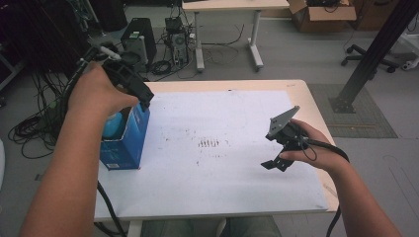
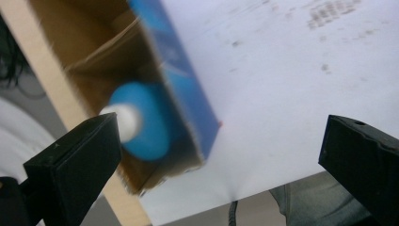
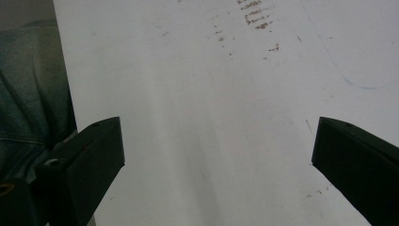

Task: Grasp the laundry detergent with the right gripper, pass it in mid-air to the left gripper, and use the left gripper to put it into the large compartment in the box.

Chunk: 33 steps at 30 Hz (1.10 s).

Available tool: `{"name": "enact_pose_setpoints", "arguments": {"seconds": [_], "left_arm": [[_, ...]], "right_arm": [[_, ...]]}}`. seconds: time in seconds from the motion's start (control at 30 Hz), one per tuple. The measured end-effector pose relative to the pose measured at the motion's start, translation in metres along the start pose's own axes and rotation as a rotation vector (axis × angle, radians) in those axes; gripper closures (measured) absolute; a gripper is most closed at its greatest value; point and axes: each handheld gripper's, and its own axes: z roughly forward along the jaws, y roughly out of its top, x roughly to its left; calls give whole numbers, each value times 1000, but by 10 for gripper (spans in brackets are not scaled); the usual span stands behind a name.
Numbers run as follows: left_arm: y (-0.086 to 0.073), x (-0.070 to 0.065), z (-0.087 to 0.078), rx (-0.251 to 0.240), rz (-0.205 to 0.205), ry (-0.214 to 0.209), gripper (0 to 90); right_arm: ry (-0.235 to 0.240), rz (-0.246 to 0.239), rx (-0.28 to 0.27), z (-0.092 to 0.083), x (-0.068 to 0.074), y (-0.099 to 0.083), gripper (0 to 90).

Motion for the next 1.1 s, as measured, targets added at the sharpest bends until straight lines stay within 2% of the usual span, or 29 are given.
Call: {"name": "enact_pose_setpoints", "arguments": {"seconds": [0.03, 0.07, 0.1, 0.13, 0.17, 0.2, 0.23, 0.33, 0.37, 0.4, 0.43, 0.47, 0.53, 0.57, 0.6, 0.67, 0.7, 0.73, 0.83, 0.9, 1.1], "left_arm": [[5, -11, -5, -7, 58, 6, 2], [5, -11, -5, -7, 58, 6, 2], [7, -17, -6, -16, 89, 5, 2], [10, -28, -8, -27, 147, -11, 2], [11, -32, -9, -30, 175, -11, 2], [11, -32, -9, -30, 175, -11, 2], [13, -41, -9, -37, 221, -13, 2], [16, -58, -7, -35, 324, -5, 2], [16, -66, -6, -33, 383, 0, 2], [17, -68, -5, -35, 395, -3, 2], [17, -78, -2, -32, 464, -4, 2], [17, -78, -2, -32, 464, -4, 2], [18, -86, 1, -27, 522, -9, 2], [18, -92, 5, -24, 565, -38, 2], [18, -92, 5, -24, 565, -38, 2], [18, -97, 7, -21, 606, -57, 2], [19, -102, 9, -23, 648, -77, 2], [19, -102, 9, -23, 648, -77, 2], [19, -106, 14, -11, 693, -98, 3], [18, -110, 20, -3, 741, -115, 2], [16, -112, 33, 16, 795, -141, 2]], "right_arm": [[-1, 0, 5, -1, -1, 1, 31], [0, -1, 6, -1, -1, 1, 31], [0, -1, 6, -1, -1, 1, 31], [-1, -2, 13, -2, -1, 1, 31], [-1, -2, 15, -3, -2, 2, 31], [-1, -2, 15, -3, -2, 2, 31], [0, -5, 16, -3, -2, 2, 31], [3, -7, 32, -3, -3, 2, 31], [4, -6, 36, -3, -4, 3, 31], [3, -5, 49, -3, -4, 3, 31], [3, -7, 52, -3, -5, 3, 31], [3, -7, 52, -3, -5, 3, 31], [4, -1, 59, -4, -5, 4, 31], [4, -7, 65, -5, -6, 6, 31], [4, -9, 69, -5, -6, 6, 31], [7, -12, 70, -5, -6, 7, 32], [9, -13, 80, -5, -7, 8, 31], [9, -13, 80, -5, -7, 8, 31], [14, -20, 95, -5, -8, 10, 32], [19, -29, 112, -5, -9, 12, 32], [26, -48, 146, -6, -13, 16, 33]]}}
